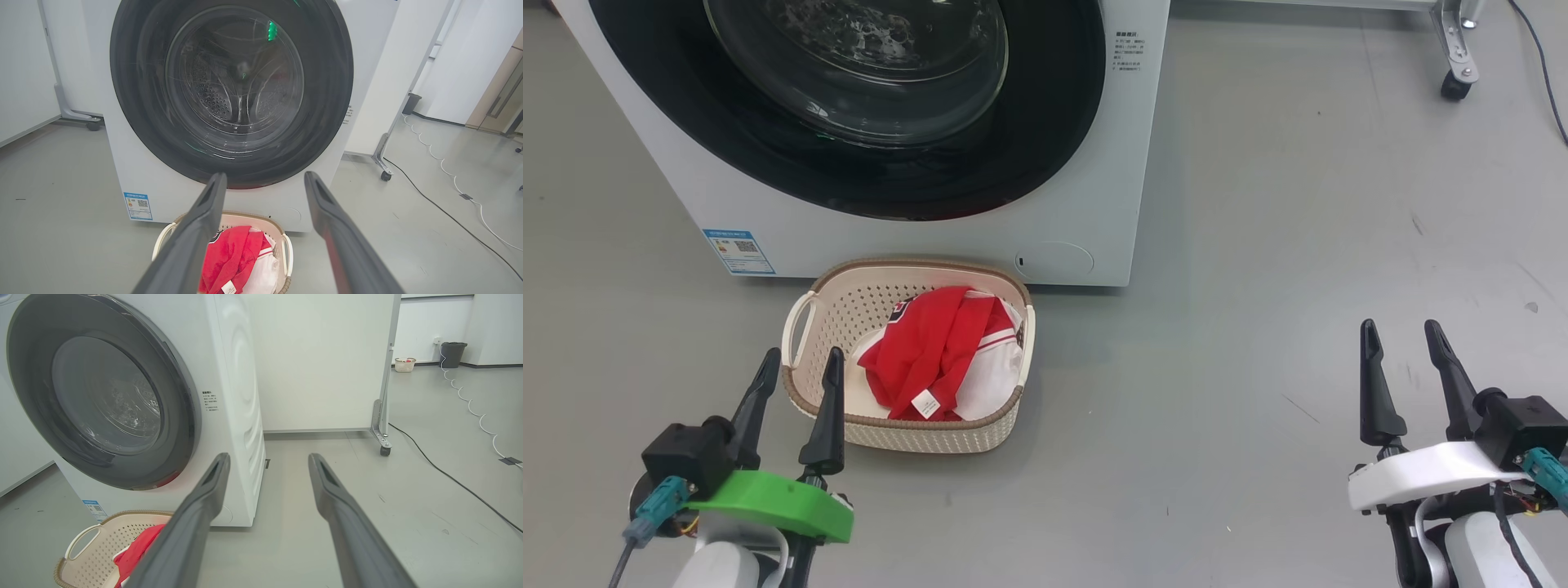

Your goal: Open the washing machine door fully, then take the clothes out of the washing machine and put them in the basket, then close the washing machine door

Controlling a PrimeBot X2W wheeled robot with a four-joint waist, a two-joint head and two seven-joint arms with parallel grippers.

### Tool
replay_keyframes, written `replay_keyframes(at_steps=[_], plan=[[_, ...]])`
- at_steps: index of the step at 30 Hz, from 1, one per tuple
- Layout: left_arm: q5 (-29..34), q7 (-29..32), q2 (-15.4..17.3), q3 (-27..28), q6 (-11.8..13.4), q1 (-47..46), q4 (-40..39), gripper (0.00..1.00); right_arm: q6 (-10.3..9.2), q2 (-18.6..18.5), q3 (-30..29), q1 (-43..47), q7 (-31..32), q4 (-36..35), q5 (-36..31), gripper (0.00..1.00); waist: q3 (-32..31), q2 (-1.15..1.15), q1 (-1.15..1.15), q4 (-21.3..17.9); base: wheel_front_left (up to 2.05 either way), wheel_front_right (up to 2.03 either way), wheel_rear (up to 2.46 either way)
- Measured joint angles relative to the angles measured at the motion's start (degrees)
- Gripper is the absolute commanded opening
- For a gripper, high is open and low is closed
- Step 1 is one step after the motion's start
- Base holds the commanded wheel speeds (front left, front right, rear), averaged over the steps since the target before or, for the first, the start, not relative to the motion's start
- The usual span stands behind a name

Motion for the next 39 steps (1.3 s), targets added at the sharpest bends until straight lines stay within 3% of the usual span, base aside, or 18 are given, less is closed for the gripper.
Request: replay_keyframes(at_steps=[15, 39], plan=[[0.2, 0.0, -1.2, 2.0, 0.0, 1.1, 0.6, 1.0, 0.75, 0.7, -0.4, 1.2, 0.0, -0.2, -0.7, 1.0, -0.7, 0.0, 0.0, 0.1, 0.0, 0.0, 0.0], [0.9, 0.0, -1.3, 0.1, 0.0, 2.1, 2.1, 1.0, 1.72, 1.5, -1.4, 1.5, 0.0, -0.4, -1.6, 1.0, -1.6, 0.0, 0.0, 0.6, 0.0, 0.0, 0.0]])
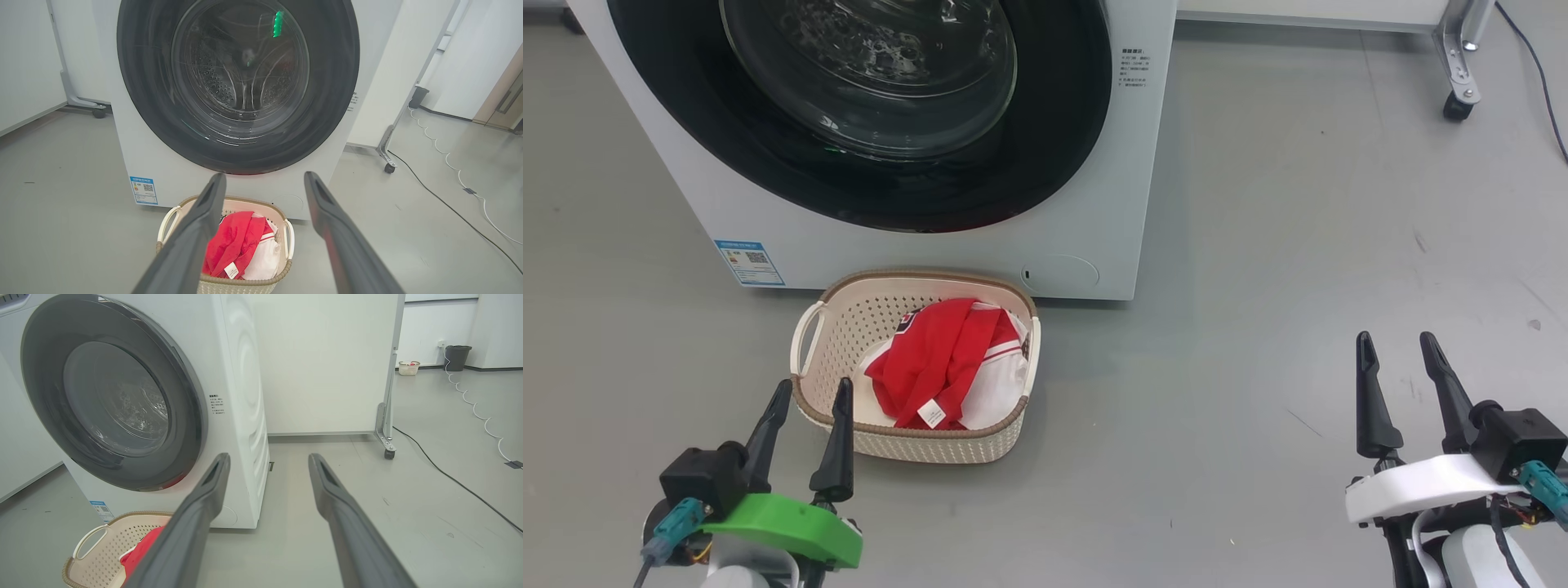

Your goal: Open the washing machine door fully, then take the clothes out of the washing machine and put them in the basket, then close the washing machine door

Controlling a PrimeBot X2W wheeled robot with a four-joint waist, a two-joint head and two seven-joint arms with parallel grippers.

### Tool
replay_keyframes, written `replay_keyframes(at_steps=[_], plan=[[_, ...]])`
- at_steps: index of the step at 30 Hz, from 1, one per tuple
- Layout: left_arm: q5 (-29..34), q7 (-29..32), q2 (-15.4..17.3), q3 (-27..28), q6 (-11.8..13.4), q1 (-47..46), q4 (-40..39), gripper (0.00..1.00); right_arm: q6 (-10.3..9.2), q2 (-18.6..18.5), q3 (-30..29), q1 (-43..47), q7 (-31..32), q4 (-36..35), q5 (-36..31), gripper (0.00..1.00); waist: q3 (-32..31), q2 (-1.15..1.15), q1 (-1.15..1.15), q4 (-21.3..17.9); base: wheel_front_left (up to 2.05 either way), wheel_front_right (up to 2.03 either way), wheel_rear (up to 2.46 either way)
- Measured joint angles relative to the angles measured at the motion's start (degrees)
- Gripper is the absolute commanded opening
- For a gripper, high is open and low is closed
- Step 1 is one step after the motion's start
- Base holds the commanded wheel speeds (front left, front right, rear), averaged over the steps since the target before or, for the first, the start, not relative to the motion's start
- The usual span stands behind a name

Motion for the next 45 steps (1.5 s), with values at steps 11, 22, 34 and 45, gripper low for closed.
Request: replay_keyframes(at_steps=[11, 22, 34, 45], plan=[[-0.1, 0.0, 0.6, 0.5, 0.0, 0.0, -1.0, 1.0, 0.52, 0.8, -0.2, 0.6, 0.0, -0.4, -0.3, 1.0, 0.2, 0.0, 0.01, 0.1, 0.0, 0.0, 0.0], [-0.3, 0.0, 0.7, 1.2, 0.0, 0.0, -1.3, 1.0, 0.59, 1.1, -0.9, 0.8, 0.0, -0.7, -0.9, 1.0, 0.6, 0.0, 0.0, 0.0, 0.0, 0.0, 0.0], [-0.6, 0.0, 0.7, 1.4, 0.0, 0.0, -1.4, 1.0, 1.14, 1.4, -1.2, 0.8, 0.0, -0.7, -1.0, 1.0, 0.3, 0.0, 0.0, 0.1, 0.0, 0.0, 0.0], [-1.3, 0.0, 0.6, 1.1, 0.0, 0.2, -2.5, 1.0, 1.21, 1.5, -1.6, 0.8, 0.0, -0.7, -1.5, 1.0, 0.1, 0.0, 0.0, -0.1, 0.0, 0.0, 0.0]])
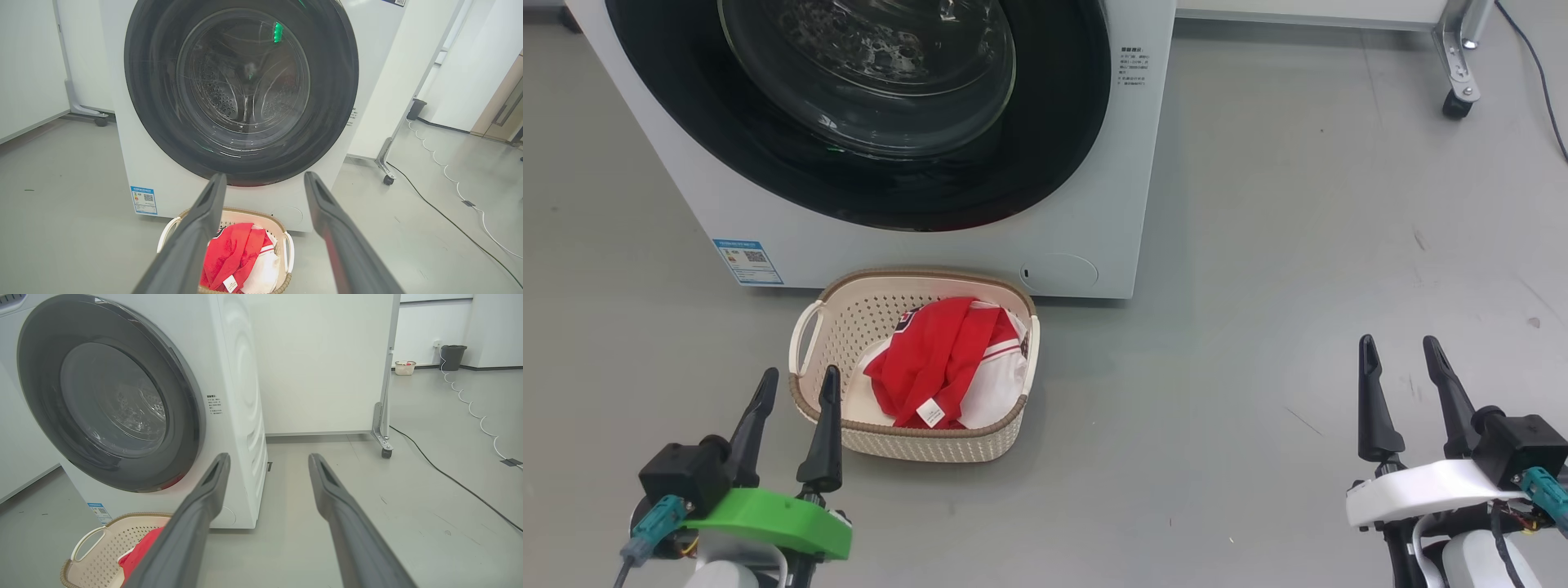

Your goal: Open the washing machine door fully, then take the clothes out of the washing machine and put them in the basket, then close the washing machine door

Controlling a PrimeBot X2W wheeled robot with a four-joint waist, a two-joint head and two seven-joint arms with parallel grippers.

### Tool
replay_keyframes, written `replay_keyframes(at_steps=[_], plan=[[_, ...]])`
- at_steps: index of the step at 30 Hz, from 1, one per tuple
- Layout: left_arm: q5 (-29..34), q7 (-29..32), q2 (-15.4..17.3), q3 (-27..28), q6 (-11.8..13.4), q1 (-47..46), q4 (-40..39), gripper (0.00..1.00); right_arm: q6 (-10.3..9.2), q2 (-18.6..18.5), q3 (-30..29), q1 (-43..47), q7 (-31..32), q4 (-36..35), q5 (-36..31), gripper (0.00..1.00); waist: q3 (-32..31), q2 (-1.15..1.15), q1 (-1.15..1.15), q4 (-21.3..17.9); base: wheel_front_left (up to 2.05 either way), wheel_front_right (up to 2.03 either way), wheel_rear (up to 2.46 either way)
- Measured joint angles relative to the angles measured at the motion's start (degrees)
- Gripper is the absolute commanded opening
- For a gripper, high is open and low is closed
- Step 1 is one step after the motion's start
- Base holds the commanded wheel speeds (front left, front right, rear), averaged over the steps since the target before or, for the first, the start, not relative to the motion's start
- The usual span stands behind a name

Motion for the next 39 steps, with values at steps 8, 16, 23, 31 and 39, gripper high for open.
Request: replay_keyframes(at_steps=[8, 16, 23, 31, 39], plan=[[0.0, 0.3, -1.3, -1.1, 0.0, 1.6, 3.4, 0.0, 0.24, 1.3, 0.2, 1.8, 0.1, 3.5, 0.1, 0.0, 0.1, 0.0, 0.0, 0.0, 0.0, 0.0, 0.0], [-4.0, 1.2, -1.4, -0.6, 0.0, 2.2, 3.3, 0.0, 0.24, 1.4, -0.1, 2.1, 1.0, 3.9, 4.0, 0.0, -0.2, 0.0, 0.0, -0.3, 0.0, 0.0, 0.0], [-8.5, 2.5, -1.5, 0.6, 0.0, 2.2, 3.0, 0.0, 0.33, 1.5, -0.9, 2.0, 2.4, 4.2, 10.6, 0.0, -0.4, 0.0, 0.0, -0.4, 0.0, 0.0, 0.0], [-13.7, 3.9, -1.6, 1.8, 0.0, 2.2, 2.7, 0.0, 0.51, 1.5, -1.6, 1.8, 4.1, 4.5, 16.1, 0.0, -0.6, 0.0, 0.0, -0.7, 0.0, 0.0, 0.0], [-18.2, 5.6, -1.6, 2.9, 0.0, 2.2, 2.5, 0.0, 0.57, 1.6, -2.6, 1.2, 5.8, 4.9, 21.7, 0.0, -0.8, 0.0, 0.0, -0.9, 0.0, 0.0, 0.0]])
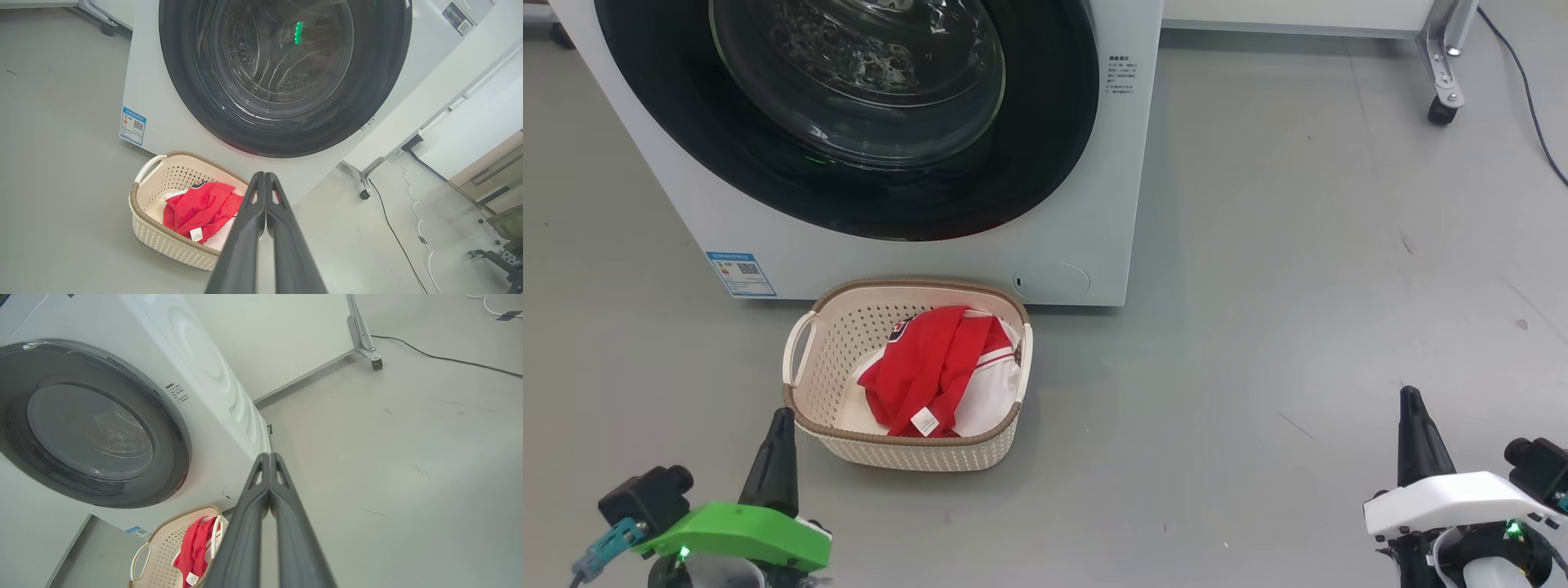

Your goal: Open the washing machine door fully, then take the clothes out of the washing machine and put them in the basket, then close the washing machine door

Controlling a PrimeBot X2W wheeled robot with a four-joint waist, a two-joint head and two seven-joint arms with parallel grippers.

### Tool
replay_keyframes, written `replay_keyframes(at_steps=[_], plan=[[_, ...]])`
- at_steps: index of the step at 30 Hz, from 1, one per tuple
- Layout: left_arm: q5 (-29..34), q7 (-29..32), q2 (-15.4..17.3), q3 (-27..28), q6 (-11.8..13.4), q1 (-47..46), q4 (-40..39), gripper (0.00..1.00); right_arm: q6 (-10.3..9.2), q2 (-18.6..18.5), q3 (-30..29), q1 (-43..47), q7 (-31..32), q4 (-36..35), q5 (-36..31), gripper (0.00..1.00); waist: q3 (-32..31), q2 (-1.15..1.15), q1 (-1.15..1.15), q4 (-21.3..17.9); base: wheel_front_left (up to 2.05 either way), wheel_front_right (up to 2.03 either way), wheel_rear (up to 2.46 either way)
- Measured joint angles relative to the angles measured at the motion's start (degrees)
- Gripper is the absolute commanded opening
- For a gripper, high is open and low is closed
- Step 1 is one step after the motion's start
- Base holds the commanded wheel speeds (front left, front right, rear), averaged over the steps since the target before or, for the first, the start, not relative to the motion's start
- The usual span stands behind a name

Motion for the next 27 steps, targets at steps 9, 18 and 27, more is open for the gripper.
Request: replay_keyframes(at_steps=[9, 18, 27], plan=[[-5.7, 1.8, 0.0, 1.5, 0.0, 0.0, -0.1, 0.0, 0.24, 0.1, -0.9, -0.3, 1.8, 0.5, 6.5, 0.0, -0.3, 0.0, 0.0, -0.2, 0.0, 0.0, 0.0], [-11.0, 3.4, 0.0, 2.9, 0.0, 0.0, -0.1, 0.0, 0.26, 0.2, -2.0, -1.2, 3.6, 1.1, 12.9, 0.0, -0.5, 0.0, 0.0, -0.5, 0.0, 0.0, 0.0], [-15.8, 4.8, 0.0, 3.9, 0.0, 0.0, -0.1, 0.0, 0.67, 0.3, -2.8, -1.5, 5.3, 1.4, 18.4, 0.0, -0.8, 0.0, 0.0, -0.7, 0.0, 0.0, 0.0]])
